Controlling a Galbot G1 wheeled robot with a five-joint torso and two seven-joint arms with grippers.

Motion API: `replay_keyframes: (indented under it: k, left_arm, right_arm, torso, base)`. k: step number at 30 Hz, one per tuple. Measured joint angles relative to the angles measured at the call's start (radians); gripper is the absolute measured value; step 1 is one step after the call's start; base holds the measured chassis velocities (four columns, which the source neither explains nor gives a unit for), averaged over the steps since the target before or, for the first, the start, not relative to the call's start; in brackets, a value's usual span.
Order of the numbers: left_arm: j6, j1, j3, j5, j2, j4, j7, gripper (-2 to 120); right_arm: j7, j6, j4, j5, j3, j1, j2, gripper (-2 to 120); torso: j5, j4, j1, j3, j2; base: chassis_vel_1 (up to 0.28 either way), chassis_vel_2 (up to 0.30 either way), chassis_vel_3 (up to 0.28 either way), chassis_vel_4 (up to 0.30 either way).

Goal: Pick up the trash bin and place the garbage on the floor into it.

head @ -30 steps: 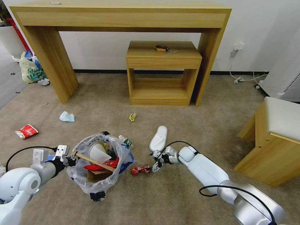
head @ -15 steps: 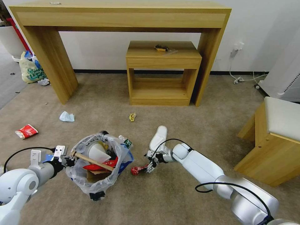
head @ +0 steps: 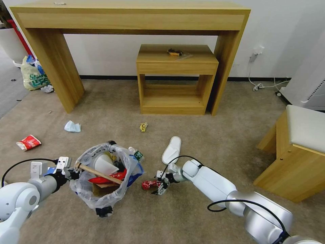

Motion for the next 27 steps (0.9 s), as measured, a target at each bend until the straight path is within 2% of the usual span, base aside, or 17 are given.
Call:
replay_keyframes:
  k: [1,2,5,7,9,10,12,14,17,19,21,27]
  left_arm:
    - [0.000,0.001,-0.001,0.000,0.000,-0.002,0.001,0]
    - [0.000,0.001,-0.001,0.000,0.000,-0.002,0.001,0]
    - [0.000,0.006,-0.001,0.000,-0.004,-0.010,0.002,0]
    - [0.000,0.006,-0.001,0.000,-0.004,-0.010,0.002,0]
    - [0.000,0.010,-0.002,0.001,-0.006,-0.014,0.002,0]
    - [0.000,0.010,-0.002,0.001,-0.006,-0.014,0.002,0]
    - [0.000,0.013,-0.006,0.001,-0.006,-0.018,0.002,0]
    - [0.000,0.014,-0.007,0.001,-0.006,-0.019,0.002,0]
    - [0.000,0.017,-0.012,0.001,-0.003,-0.023,0.002,0]
    - [0.000,0.018,-0.012,0.001,-0.002,-0.024,0.002,0]
    - [0.000,0.020,-0.013,0.001,-0.002,-0.026,0.002,0]
    - [0.000,0.016,-0.013,0.001,0.002,-0.026,0.002,0]
  right_arm:
    - [0.001,0.002,-0.010,-0.008,0.008,0.000,0.005,84]
    - [0.001,0.002,-0.010,-0.008,0.008,0.000,0.005,84]
    - [0.011,0.002,-0.023,-0.019,0.023,-0.004,0.015,67]
    - [0.011,0.002,-0.023,-0.020,0.023,-0.004,0.015,67]
    - [0.018,0.002,-0.023,-0.025,0.030,-0.012,0.016,53]
    - [0.018,0.002,-0.023,-0.025,0.030,-0.012,0.016,53]
    - [0.022,0.003,-0.021,-0.033,0.039,-0.020,0.017,43]
    - [0.024,0.004,-0.020,-0.037,0.043,-0.023,0.018,41]
    - [0.036,0.013,-0.014,-0.053,0.061,-0.037,0.020,25]
    - [0.038,0.014,-0.013,-0.054,0.063,-0.039,0.020,25]
    - [0.053,0.019,0.004,-0.059,0.087,-0.051,0.017,19]
    - [0.078,0.035,0.048,-0.062,0.141,-0.065,0.002,19]
  torso:
    - [0.0000,0.0001,0.000,0.000,0.000]
    - [0.0000,0.0001,0.000,0.000,0.000]
    - [0.0000,0.0001,0.000,0.000,0.000]
    - [0.0000,0.0001,0.000,0.000,0.000]
    - [0.0000,0.0001,0.000,0.000,0.000]
    - [0.0000,0.0001,0.000,0.000,0.000]
    - [0.0000,0.0000,0.000,0.000,0.000]
    - [0.0001,0.0000,0.000,0.000,0.000]
    - [0.0001,0.0001,0.000,0.000,0.000]
    - [0.0001,0.0001,0.000,0.000,0.000]
    - [0.0001,0.0000,0.000,0.000,0.000]
    - [0.0001,0.0003,0.000,0.000,0.000]
  base:
    - [0.000,0.000,0.000,0.000]
    - [0.000,0.000,0.000,0.000]
    - [0.000,0.000,0.000,0.000]
    - [0.000,0.000,0.000,0.000]
    - [0.000,0.000,0.000,0.000]
    - [0.000,0.000,0.000,0.000]
    - [0.000,0.000,0.000,0.000]
    - [0.000,0.000,0.000,0.000]
    - [0.000,0.000,0.000,0.000]
    - [0.000,0.000,0.000,0.000]
    - [0.000,0.000,0.000,0.000]
    - [0.000,0.000,0.000,0.000]
